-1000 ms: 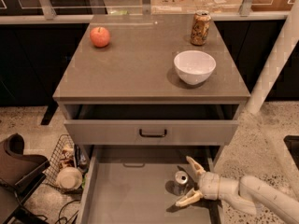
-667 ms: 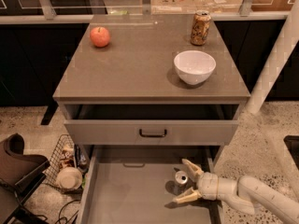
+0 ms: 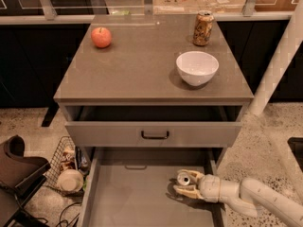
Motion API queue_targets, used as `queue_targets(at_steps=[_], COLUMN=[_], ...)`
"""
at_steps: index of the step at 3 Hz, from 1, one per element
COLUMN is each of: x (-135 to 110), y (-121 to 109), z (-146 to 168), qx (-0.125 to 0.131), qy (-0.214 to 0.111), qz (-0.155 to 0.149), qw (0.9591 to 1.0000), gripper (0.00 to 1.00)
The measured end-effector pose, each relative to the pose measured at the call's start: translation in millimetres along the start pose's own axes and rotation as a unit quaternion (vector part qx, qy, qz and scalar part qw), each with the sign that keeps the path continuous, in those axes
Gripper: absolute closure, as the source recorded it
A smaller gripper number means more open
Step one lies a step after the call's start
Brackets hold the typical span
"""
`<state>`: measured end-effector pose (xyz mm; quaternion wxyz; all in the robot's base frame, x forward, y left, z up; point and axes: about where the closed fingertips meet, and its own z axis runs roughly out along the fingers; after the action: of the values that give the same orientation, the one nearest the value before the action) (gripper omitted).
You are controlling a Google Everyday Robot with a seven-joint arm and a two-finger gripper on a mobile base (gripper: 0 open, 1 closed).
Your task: Pick redbull can from middle drawer and place on counter
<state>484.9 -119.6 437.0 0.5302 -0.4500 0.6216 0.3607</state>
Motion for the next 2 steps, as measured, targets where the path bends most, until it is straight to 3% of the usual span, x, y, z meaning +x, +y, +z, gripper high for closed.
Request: queue_targets(at_steps=[1, 2], x=[-0.5, -1.1], y=[0.8, 1.5], z=[2.1, 4.1], qx=[-0.002, -0.004], qy=[-0.001, -0.002], qz=[0.0, 0.0], qw=[1.0, 1.0], gripper=[0.85, 1.0])
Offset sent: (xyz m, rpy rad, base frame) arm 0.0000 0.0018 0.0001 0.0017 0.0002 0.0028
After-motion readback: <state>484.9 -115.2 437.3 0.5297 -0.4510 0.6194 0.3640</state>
